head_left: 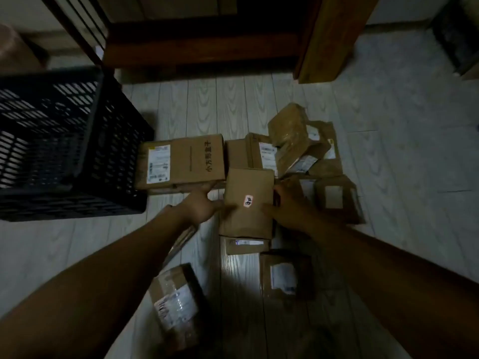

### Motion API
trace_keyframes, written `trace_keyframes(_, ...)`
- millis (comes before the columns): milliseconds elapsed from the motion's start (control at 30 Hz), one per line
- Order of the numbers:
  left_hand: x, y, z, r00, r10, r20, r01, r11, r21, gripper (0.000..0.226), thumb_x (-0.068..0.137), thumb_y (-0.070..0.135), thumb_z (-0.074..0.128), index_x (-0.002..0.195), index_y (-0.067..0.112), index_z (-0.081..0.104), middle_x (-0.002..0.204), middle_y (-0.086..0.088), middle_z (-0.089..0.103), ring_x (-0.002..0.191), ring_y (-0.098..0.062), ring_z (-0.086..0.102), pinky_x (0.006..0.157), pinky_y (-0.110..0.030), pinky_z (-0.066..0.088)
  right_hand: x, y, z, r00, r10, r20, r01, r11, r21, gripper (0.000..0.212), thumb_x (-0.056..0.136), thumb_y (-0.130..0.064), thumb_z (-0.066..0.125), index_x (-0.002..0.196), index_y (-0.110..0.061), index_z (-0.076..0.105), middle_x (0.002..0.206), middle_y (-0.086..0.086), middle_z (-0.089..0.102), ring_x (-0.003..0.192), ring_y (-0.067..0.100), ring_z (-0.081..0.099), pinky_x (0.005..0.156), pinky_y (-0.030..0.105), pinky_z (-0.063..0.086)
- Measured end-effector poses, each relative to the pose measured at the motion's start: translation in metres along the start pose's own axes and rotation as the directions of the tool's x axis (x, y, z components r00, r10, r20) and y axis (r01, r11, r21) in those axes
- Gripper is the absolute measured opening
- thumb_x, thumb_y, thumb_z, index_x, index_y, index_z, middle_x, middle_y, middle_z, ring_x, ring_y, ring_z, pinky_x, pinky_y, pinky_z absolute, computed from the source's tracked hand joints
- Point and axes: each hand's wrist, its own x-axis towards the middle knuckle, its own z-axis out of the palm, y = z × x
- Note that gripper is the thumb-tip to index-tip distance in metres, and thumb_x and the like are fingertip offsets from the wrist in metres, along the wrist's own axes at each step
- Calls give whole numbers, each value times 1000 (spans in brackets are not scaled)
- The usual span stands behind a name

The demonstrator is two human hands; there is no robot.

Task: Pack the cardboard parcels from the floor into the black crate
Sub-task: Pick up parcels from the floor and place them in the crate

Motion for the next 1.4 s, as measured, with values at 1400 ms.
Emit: trace_keyframes(1400,-19,37,-106,880,314,-357,-467,705,-534,36,91,8,51,114,36,49,109,-4,55,95,-25,60,69,-36,52,-6,-94,-104,757,-18,-653,514,633,578,81,86,-22,68,148,-39,19,147,2,39,130,24,44,103,52,43)
